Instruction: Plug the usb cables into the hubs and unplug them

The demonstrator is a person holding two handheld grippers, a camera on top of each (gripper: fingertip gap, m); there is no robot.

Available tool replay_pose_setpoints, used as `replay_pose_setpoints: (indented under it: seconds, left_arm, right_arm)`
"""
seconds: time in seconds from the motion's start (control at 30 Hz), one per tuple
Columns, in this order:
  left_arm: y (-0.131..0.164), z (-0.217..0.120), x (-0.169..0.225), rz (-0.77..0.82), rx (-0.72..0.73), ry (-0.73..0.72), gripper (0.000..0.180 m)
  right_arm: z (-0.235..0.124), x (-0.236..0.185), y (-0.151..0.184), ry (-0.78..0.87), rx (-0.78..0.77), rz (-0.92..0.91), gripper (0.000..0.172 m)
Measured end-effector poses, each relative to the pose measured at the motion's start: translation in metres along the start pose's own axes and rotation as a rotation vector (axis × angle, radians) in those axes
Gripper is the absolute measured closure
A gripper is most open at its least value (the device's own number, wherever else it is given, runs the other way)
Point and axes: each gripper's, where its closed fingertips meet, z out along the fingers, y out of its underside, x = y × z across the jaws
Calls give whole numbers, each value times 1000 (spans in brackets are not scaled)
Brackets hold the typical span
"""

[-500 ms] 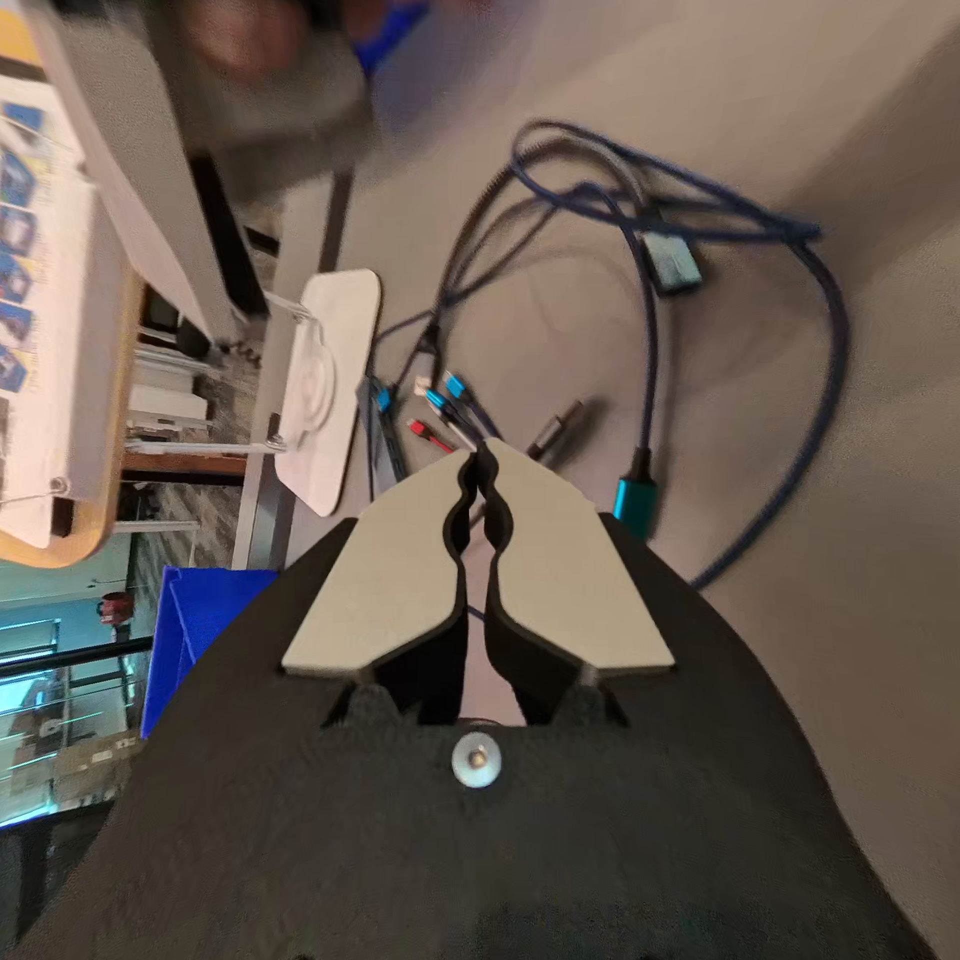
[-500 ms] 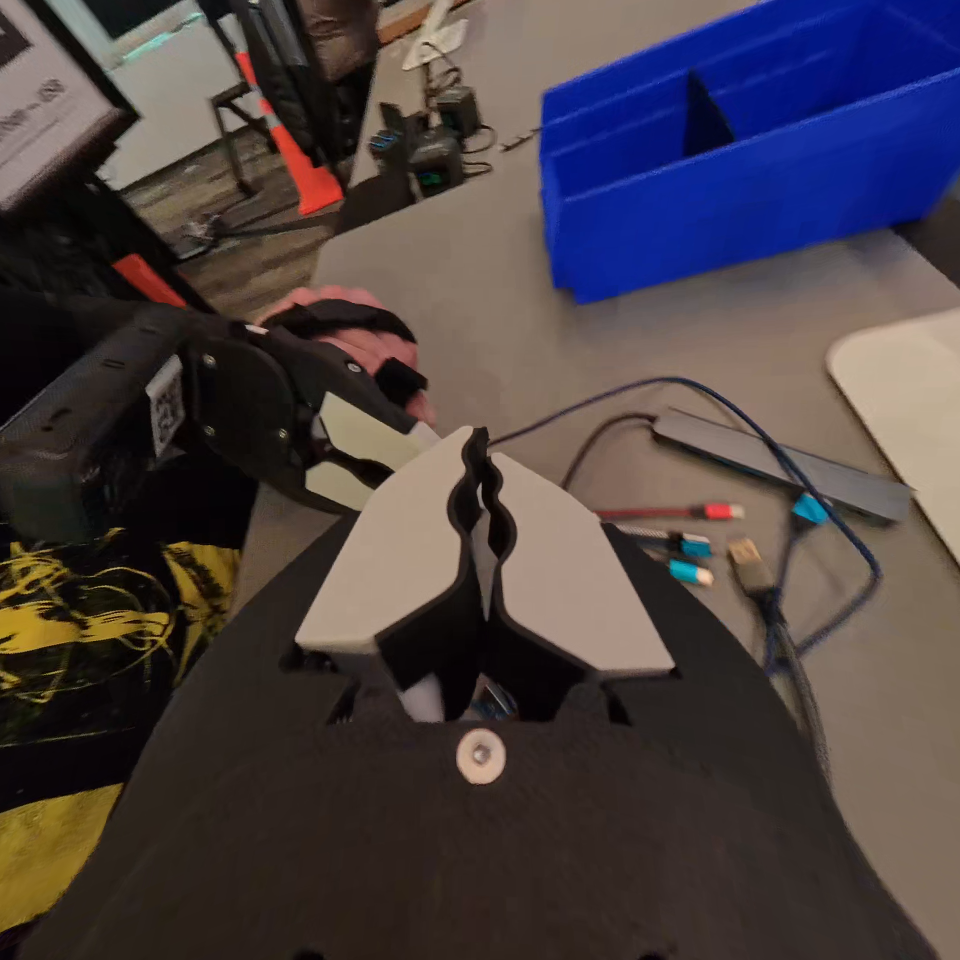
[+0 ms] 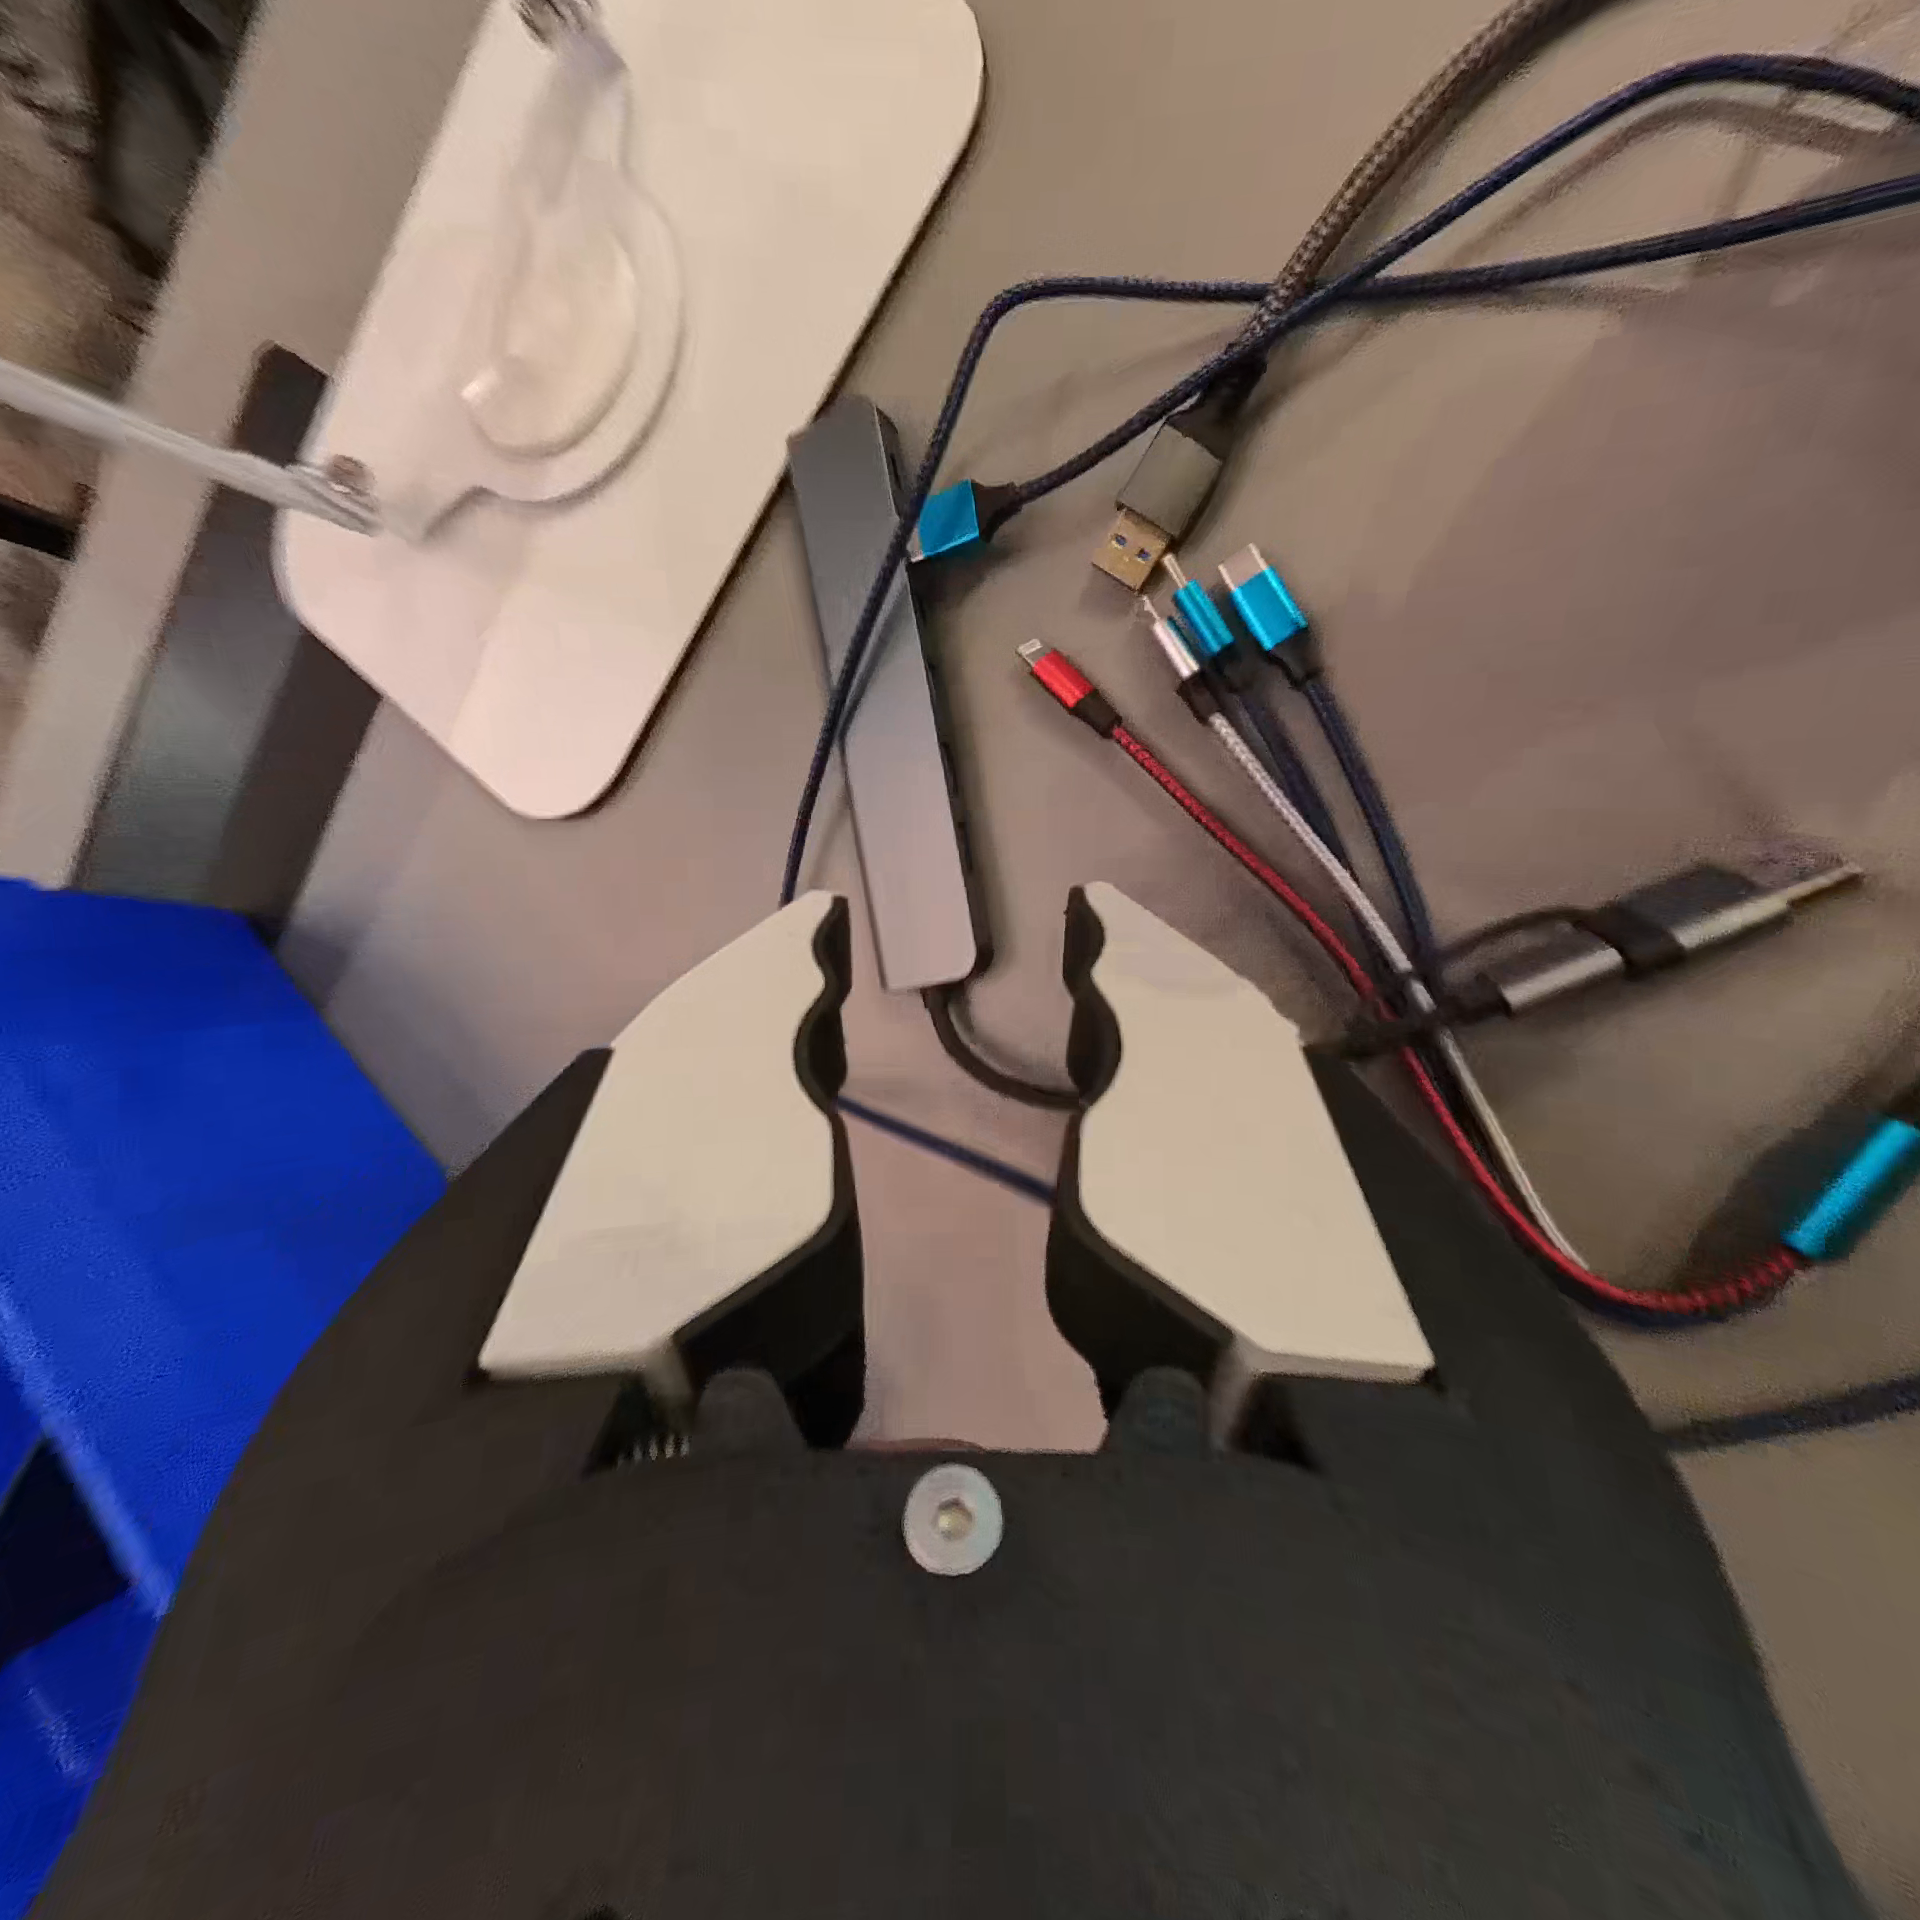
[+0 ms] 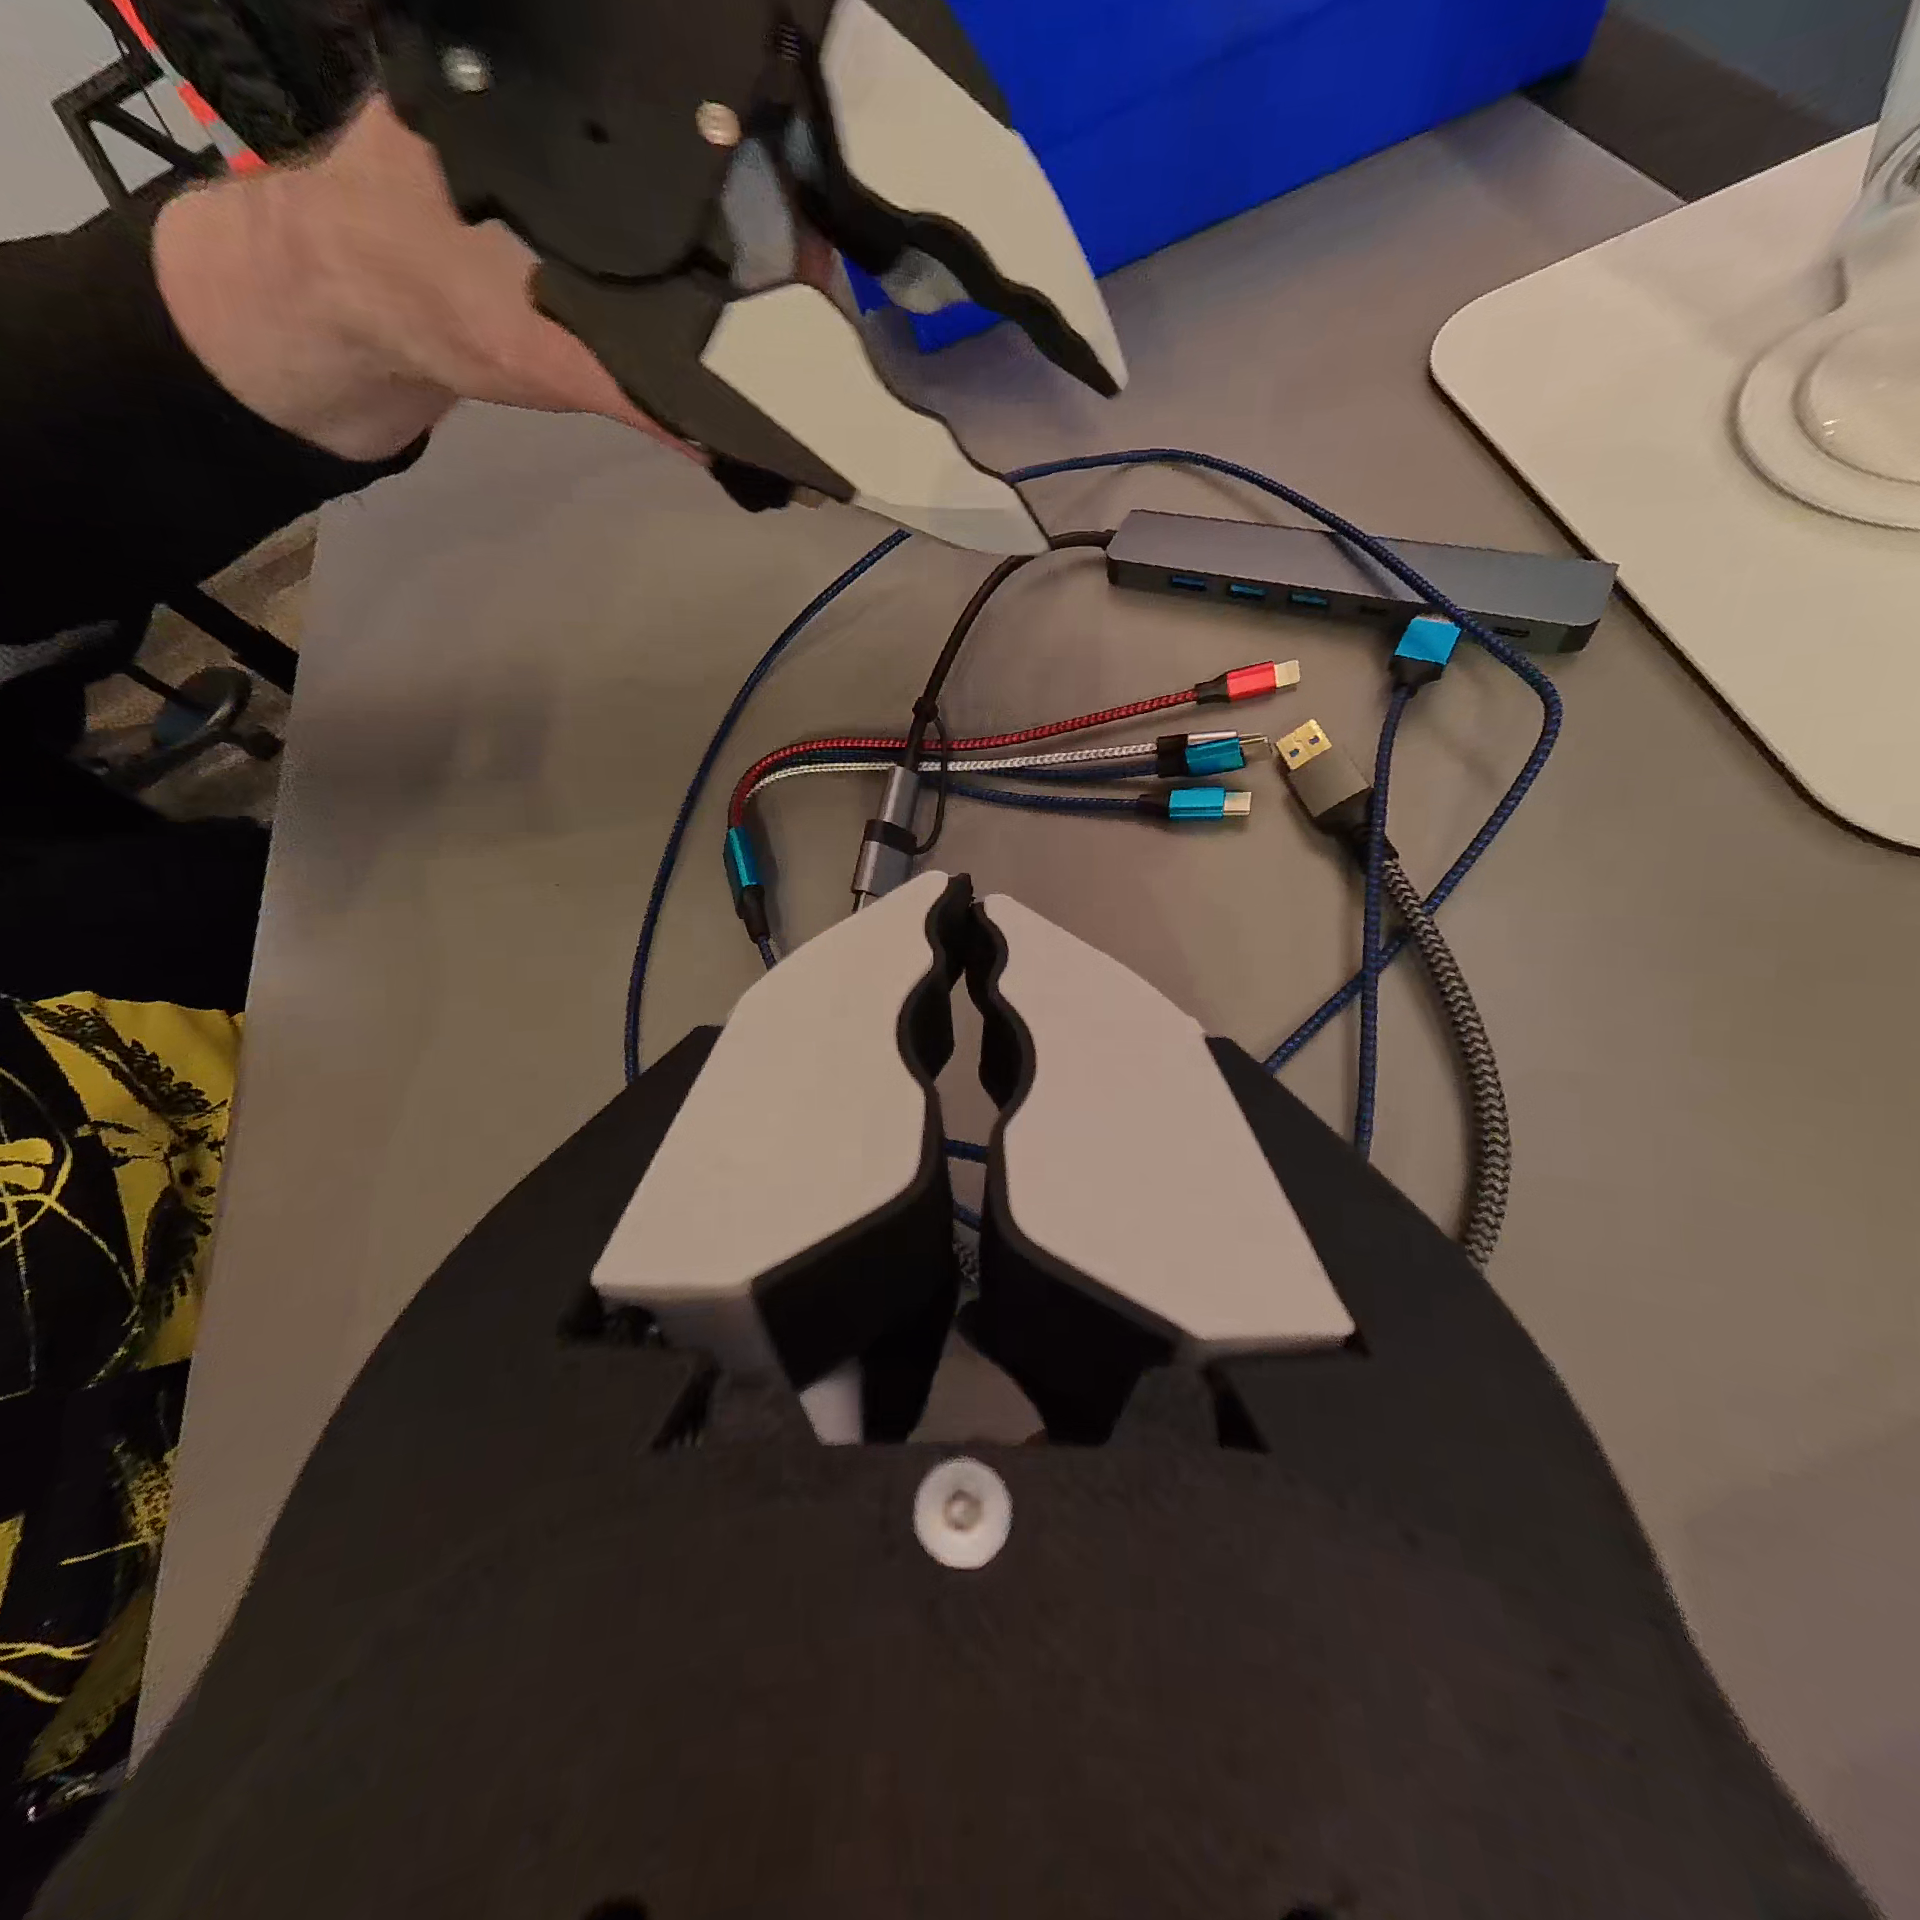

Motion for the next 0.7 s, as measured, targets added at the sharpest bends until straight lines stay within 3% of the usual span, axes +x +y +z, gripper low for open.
replay_pose_setpoints:
  seconds: [0.1,0.13,0.17,0.3,0.5,0.7]
  left_arm:
    - [12,38,-7,-40,-156,69,130]
    - [10,46,-5,-73,-160,120,140]
    - [6,51,-9,-123,-146,139,135]
    - [2,58,-3,-233,-167,269,150]
    - [2,54,4,-171,-157,246,151]
    - [-8,10,18,-142,-41,146,151]
  right_arm:
    - [-2,2,-2,-13,32,16,172]
    - [-2,3,-1,-14,35,23,172]
    - [-1,5,0,-11,35,26,172]
    - [1,9,2,-4,45,35,172]
    - [9,22,-6,65,44,14,167]
    - [27,34,-13,84,9,46,155]
